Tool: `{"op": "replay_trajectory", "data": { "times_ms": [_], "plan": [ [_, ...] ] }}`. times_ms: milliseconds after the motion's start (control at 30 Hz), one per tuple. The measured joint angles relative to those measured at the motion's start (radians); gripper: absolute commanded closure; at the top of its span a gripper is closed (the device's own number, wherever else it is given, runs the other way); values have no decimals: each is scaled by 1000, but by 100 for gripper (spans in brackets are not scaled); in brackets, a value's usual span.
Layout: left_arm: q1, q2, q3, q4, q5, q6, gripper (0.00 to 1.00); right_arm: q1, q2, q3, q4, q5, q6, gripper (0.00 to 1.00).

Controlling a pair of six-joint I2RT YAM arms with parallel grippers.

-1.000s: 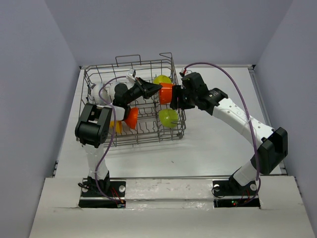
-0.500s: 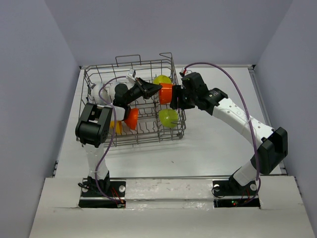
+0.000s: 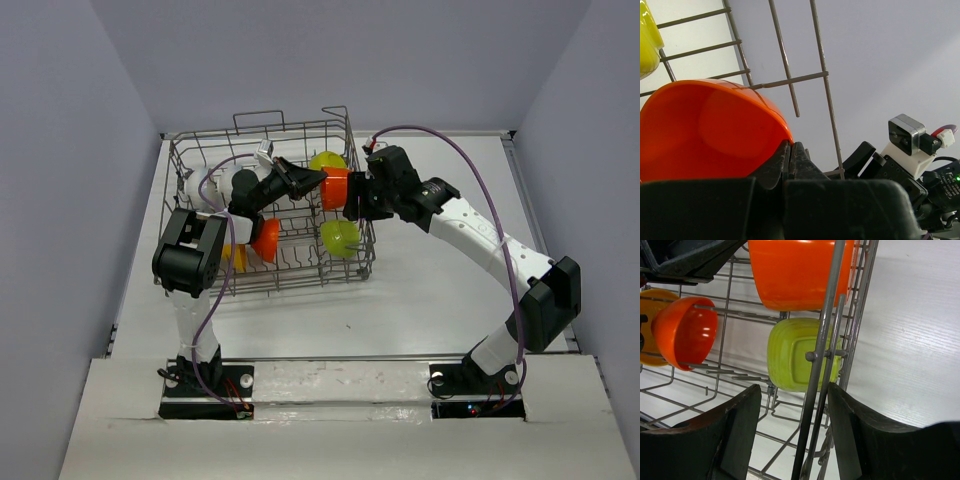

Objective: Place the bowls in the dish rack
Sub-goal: Place the upside down bowl on the dish rack.

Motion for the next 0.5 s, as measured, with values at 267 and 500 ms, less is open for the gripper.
{"op": "replay_trajectory", "data": {
  "times_ms": [267,500],
  "plan": [
    [0,0,-2,1,-3,0,99,0,0,0,0,-5,0,39],
    [0,0,-2,1,-5,-2,99,0,0,0,0,-8,0,39]
  ]
}}
